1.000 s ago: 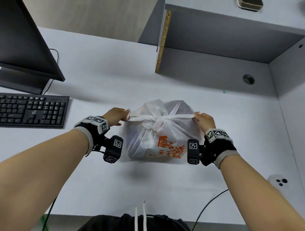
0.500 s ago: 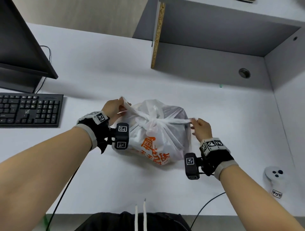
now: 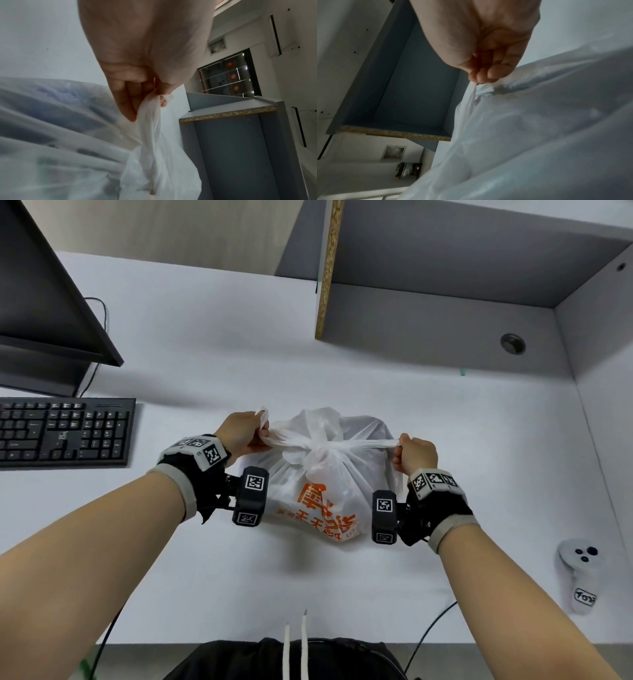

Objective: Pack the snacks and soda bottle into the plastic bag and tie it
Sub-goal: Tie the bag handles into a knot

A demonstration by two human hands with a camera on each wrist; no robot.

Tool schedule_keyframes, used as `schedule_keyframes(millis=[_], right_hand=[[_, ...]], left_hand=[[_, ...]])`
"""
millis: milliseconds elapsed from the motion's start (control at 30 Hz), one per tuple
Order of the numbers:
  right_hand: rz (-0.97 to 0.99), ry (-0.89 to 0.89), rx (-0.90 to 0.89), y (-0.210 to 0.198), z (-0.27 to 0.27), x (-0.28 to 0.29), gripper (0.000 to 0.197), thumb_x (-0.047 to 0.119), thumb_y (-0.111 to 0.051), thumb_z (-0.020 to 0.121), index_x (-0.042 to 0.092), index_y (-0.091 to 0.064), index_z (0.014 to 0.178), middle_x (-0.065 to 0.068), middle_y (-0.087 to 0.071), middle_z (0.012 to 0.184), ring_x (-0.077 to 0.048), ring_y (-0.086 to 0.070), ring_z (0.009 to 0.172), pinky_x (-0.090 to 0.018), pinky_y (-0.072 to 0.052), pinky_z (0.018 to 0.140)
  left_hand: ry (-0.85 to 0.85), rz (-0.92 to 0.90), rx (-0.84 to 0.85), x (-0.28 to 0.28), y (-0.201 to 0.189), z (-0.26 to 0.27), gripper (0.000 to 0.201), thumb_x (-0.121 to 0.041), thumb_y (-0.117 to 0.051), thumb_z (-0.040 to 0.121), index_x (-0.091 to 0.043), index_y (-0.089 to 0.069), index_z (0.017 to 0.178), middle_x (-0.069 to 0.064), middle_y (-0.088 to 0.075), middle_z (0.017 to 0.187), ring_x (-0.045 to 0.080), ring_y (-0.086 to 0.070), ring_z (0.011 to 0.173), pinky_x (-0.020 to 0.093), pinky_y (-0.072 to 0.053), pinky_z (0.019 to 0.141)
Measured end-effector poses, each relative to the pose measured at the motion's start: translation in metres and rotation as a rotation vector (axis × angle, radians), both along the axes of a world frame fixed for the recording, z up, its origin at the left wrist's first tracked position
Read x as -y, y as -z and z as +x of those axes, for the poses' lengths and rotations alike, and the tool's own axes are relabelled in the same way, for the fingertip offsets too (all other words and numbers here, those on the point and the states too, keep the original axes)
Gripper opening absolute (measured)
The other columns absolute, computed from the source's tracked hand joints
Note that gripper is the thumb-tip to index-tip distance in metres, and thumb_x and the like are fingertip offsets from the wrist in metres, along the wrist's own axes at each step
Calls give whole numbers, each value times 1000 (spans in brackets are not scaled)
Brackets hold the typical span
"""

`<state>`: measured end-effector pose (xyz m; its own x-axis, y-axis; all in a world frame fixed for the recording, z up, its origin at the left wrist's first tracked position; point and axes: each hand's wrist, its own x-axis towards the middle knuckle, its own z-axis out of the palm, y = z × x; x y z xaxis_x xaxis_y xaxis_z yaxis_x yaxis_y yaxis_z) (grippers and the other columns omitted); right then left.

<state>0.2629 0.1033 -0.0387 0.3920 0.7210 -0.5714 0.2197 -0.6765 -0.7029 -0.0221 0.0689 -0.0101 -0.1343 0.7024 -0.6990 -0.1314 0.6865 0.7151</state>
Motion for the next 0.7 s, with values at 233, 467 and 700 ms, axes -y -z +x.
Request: schedule_keyframes(millis=[233,467,700], right_hand=[[20,-6,77,6,-10,5,43,23,-45,95,9,-47,54,-11,-49,56,-29,-49,50,-41,-47,56],[-139,-213,74,5,-17,26,67,49,-42,94,-1,-38,138,-20,-45,142,-34,-45,129,-37,-35,105],[-228,-363,-1,-7,-40,21,77,57,-30,94,2,-22,147,-18,-36,150,-34,-40,134,-37,-34,107]], left_hand=[[-200,-97,-135,1,11,-12,26,-10,-41,84,-12,-47,59,3,-51,55,15,-51,48,28,-47,61],[-185,-255,-141,6,24,-16,27,-34,-40,90,-14,-56,81,7,-50,107,23,-48,96,37,-44,89],[-66,-289,-91,3,15,-9,66,-48,-41,88,-6,-41,138,13,-44,145,36,-44,132,43,-40,105]])
